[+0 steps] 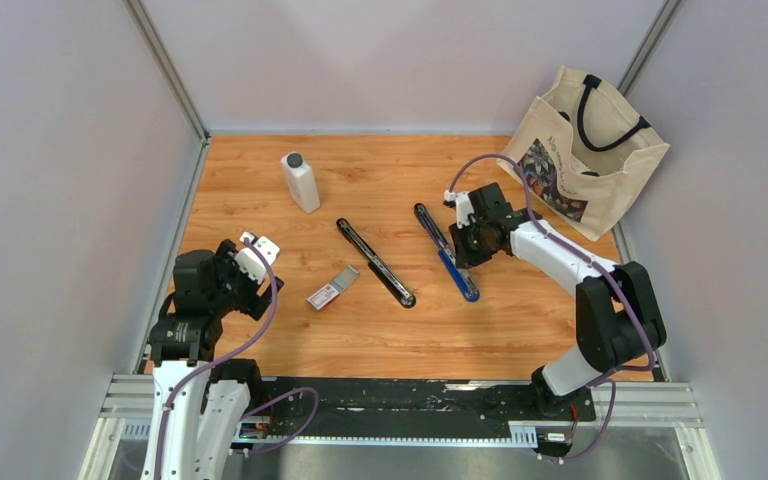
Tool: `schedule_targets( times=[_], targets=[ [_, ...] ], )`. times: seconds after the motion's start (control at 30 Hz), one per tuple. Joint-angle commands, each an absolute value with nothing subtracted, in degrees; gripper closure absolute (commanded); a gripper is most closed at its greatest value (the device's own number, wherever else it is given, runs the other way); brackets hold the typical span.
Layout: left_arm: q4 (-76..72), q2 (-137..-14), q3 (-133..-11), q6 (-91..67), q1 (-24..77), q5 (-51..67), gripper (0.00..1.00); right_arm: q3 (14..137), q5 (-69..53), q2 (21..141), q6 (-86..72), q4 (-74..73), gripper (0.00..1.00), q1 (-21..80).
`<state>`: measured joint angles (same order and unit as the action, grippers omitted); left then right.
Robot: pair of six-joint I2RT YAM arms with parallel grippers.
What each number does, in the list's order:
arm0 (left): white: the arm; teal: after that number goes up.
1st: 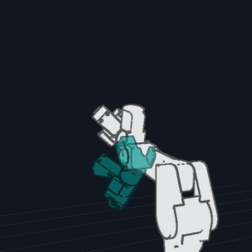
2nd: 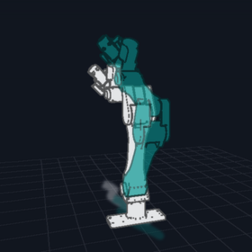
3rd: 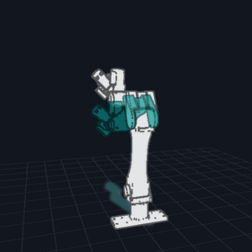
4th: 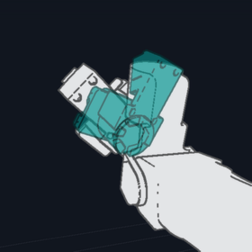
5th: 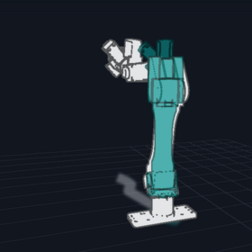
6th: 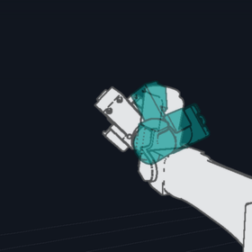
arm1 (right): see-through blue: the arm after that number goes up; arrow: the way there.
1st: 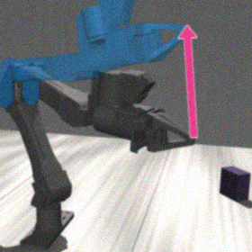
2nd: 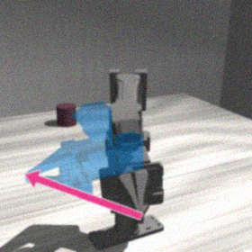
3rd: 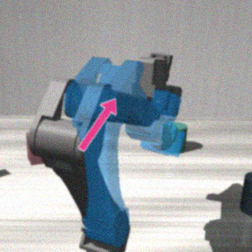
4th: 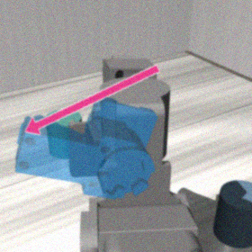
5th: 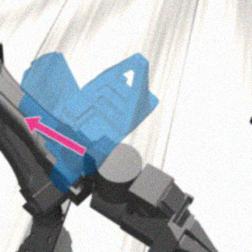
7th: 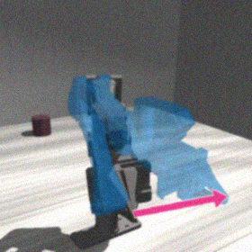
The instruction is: Load the staples into the stapler
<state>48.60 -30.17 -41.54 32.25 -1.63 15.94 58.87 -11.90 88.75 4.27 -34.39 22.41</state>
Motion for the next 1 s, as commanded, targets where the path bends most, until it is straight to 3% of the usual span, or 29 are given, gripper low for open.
schedule_targets(
  times=[0.0,0.97],
  targets=[
    [47.2,-30.1,-41.3,31.2,-2.2,17.4,0.09,58.7,-11.1,88.9,4.0,-31.8,0.85,21.7],
    [46.8,-30.3,-40.6,31.2,-2.3,17.8,0.09,58.3,-12.0,90.4,4.1,-32.3,0.86,21.6]
  ],
)
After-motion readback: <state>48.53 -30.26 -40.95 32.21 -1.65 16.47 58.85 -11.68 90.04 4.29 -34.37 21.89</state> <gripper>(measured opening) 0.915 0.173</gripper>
